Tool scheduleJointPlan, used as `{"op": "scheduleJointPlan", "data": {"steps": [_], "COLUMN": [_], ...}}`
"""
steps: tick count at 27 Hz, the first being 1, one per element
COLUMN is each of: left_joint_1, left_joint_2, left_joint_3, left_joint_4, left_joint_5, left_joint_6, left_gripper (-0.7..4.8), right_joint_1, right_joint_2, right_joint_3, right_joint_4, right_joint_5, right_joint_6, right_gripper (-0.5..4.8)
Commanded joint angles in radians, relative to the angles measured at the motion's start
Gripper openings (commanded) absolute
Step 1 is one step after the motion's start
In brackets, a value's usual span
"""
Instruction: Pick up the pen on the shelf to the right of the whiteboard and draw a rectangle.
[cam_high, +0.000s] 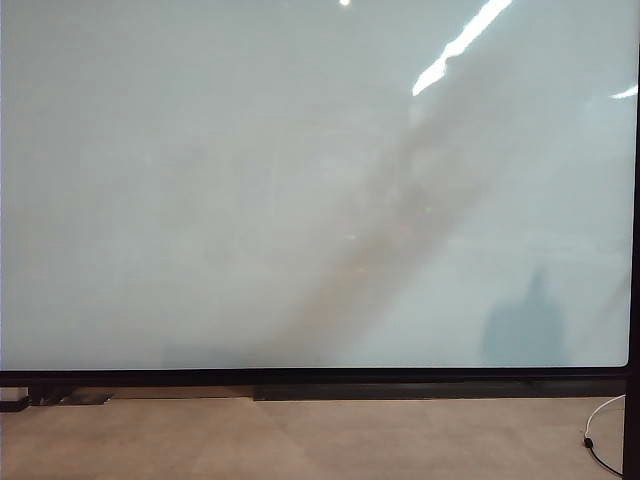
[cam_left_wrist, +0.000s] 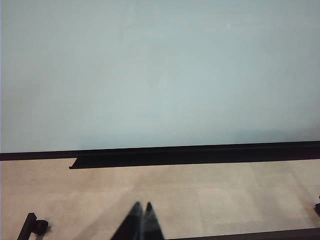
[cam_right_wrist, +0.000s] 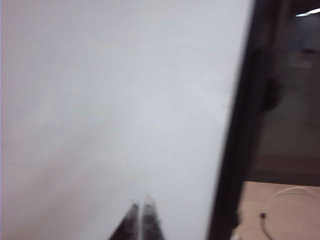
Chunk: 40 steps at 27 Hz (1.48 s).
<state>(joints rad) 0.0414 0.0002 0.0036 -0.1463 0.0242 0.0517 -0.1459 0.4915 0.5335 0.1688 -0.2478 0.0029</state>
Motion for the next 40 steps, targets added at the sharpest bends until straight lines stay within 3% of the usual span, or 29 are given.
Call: {"op": "scheduleJointPlan", "data": {"steps": [1, 3, 6, 10, 17, 19, 24, 31, 40], "left_joint_1": [0.0, 0.0, 0.0, 0.0, 0.0, 0.0, 0.0, -0.001, 0.0], "left_joint_2": [0.0, 0.0, 0.0, 0.0, 0.0, 0.0, 0.0, 0.0, 0.0], "left_joint_3": [0.004, 0.003, 0.003, 0.003, 0.004, 0.004, 0.003, 0.003, 0.004], "left_joint_4": [0.011, 0.012, 0.012, 0.012, 0.012, 0.012, 0.012, 0.012, 0.012], "left_joint_5": [0.002, 0.002, 0.002, 0.001, 0.002, 0.002, 0.001, 0.001, 0.002], "left_joint_6": [0.0, 0.0, 0.0, 0.0, 0.0, 0.0, 0.0, 0.0, 0.0], "left_gripper": [-0.05, -0.05, -0.05, -0.05, -0.05, -0.05, -0.05, -0.05, -0.05], "right_joint_1": [-0.187, -0.316, -0.462, -0.55, -0.509, -0.467, -0.412, -0.394, -0.392], "right_joint_2": [0.102, 0.161, 0.24, 0.394, 0.63, 0.821, 1.096, 1.329, 1.429], "right_joint_3": [0.043, 0.036, 0.006, -0.061, -0.156, -0.169, -0.161, -0.064, 0.053], "right_joint_4": [0.101, 0.191, 0.299, 0.468, 0.748, 1.008, 1.25, 1.247, 1.246], "right_joint_5": [-0.302, -0.458, -0.532, -0.627, -0.564, -0.545, -0.457, -0.467, -0.468], "right_joint_6": [0.12, 0.209, 0.273, 0.302, 0.277, 0.277, 0.274, 0.201, 0.164], "right_gripper": [0.32, 0.32, 0.45, 2.08, 2.52, 3.16, 3.16, 3.16, 3.16]}}
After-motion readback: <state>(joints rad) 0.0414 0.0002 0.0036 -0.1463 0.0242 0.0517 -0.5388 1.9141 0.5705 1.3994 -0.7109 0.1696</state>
